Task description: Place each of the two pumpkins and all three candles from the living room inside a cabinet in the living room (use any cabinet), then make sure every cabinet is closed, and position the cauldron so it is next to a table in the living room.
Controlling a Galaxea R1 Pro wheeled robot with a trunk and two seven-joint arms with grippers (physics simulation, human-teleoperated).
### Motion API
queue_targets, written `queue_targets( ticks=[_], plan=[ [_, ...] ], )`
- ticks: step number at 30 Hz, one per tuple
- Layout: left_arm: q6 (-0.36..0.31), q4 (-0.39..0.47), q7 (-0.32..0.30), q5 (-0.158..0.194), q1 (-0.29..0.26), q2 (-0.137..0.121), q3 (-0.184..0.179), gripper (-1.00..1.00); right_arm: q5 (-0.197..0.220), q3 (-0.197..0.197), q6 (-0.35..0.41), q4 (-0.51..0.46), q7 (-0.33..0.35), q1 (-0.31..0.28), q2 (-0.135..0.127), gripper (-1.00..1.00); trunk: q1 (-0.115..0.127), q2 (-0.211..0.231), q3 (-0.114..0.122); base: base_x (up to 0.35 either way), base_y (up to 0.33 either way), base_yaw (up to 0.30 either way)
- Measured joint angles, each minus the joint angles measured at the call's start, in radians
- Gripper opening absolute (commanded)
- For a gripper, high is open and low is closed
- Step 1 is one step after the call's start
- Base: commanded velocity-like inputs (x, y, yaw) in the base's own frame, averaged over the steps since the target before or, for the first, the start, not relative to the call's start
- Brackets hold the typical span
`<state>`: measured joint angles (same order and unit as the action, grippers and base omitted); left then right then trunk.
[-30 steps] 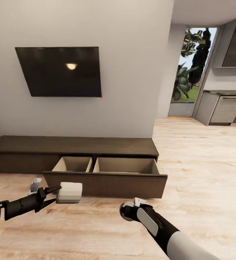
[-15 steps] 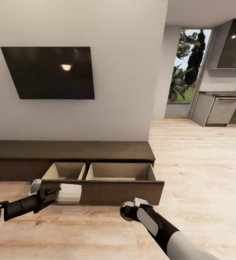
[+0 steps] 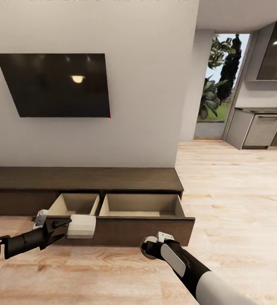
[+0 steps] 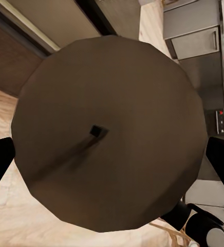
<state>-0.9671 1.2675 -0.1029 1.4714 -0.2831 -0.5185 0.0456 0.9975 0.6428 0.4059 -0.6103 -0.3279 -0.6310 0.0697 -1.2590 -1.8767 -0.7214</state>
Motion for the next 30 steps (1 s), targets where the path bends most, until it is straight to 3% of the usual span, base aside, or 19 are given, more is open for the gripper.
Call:
queue_targets(
  ticks=[25,30],
  plan=[
    [0.000,0.000,0.011,-0.007,0.000,-0.001,-0.003,-1.00,0.000,-0.001,0.005,-0.005,-0.003,0.000,-0.001,-1.00,0.096,0.175,0.078,0.000,0.000,0.000],
    [0.000,0.000,0.014,-0.015,0.000,-0.001,-0.005,-1.00,0.007,-0.005,0.062,-0.152,-0.010,0.000,-0.002,-1.00,0.115,0.210,0.094,0.000,0.000,0.000]
  ],
)
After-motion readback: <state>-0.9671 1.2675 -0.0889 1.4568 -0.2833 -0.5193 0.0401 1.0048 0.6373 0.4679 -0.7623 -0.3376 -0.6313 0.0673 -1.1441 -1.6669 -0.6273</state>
